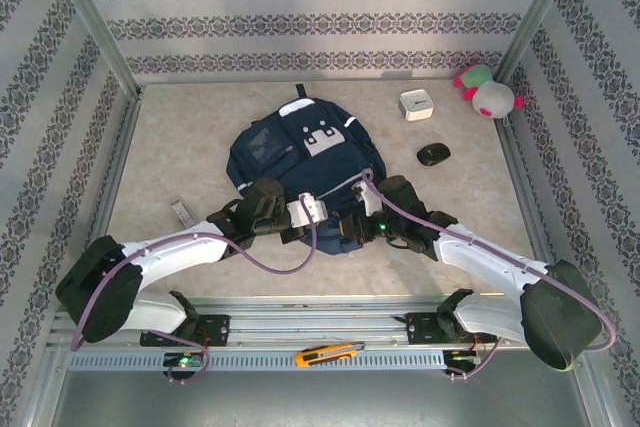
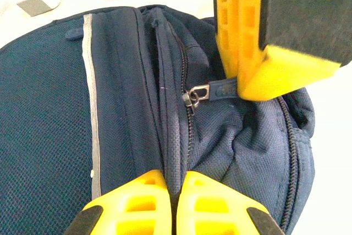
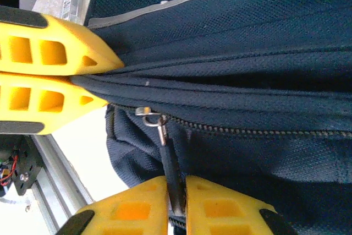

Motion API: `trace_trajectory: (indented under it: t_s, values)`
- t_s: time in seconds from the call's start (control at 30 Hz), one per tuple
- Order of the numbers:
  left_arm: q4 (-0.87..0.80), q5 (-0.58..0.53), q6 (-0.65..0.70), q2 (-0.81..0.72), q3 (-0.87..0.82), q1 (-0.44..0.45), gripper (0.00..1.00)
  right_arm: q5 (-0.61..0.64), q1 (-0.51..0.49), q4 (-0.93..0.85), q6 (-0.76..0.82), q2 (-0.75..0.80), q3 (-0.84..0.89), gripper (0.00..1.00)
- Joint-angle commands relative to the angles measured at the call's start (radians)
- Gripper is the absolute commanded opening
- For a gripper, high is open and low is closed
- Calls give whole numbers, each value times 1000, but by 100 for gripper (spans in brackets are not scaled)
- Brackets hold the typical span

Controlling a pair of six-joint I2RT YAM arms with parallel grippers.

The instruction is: Pack the student bag

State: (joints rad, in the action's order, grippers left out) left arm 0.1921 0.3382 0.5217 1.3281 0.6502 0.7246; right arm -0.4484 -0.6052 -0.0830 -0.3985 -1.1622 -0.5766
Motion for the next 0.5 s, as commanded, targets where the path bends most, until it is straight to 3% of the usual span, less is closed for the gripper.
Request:
trace_trajectory:
  t_s: [0.0, 0.37, 0.47]
  values:
    - [70, 101, -43, -48, 10, 4, 0, 59, -16, 35, -17, -20, -28, 16]
    - [64, 134, -54, -39, 15, 4, 0, 58, -25, 66, -2, -47, -62, 22]
    - [62, 141, -58, -32, 15, 6, 0, 50, -25, 69, 4, -50, -73, 20]
